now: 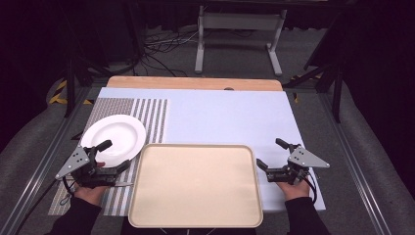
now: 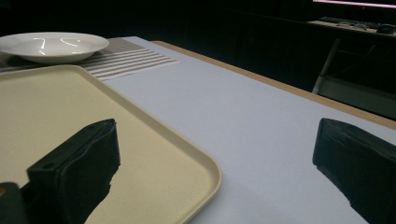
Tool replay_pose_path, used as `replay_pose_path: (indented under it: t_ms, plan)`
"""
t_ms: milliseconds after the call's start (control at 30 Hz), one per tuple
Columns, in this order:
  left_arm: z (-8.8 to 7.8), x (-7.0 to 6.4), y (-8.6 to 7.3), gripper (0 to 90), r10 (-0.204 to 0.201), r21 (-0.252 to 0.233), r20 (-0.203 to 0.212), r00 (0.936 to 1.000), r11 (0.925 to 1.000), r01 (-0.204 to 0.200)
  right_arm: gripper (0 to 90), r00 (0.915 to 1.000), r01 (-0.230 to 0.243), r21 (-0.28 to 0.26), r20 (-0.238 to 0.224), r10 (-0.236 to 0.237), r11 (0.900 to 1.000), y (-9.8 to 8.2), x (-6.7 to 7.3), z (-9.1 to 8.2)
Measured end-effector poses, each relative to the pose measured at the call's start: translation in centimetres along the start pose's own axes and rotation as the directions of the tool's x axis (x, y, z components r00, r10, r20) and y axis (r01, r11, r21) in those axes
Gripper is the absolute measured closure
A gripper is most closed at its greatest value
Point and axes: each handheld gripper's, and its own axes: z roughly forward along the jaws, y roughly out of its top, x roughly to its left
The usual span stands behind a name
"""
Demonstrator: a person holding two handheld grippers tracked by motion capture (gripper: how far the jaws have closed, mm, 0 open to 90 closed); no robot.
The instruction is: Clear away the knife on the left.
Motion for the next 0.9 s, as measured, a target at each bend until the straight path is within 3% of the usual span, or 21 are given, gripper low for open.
replay_pose_path:
  t_ms: [167, 433, 900]
  plan:
    - [-0.04, -0.12, 0.10, 0.3, 0.010, 0.007, 0.008, 0.9999, 0.9999, -0.010, 1.4, 0.9999, 0.008, -0.013, -0.009, -0.008, 1.000, 0.07, 0.01, -0.18]
    - [-0.18, -0.11, 0.31, 0.5, 0.004, 0.017, 0.014, 0.9999, 0.9999, -0.004, 0.4, 0.9997, -0.026, -0.025, -0.004, 0.026, 0.999, -0.06, -0.05, -0.25]
    - [-0.13, -0.07, 0.54, 0.6, 0.004, 0.029, 0.019, 0.9998, 0.9996, -0.005, 0.9, 0.9997, -0.012, -0.024, -0.023, 0.012, 1.000, 0.01, -0.04, -0.20]
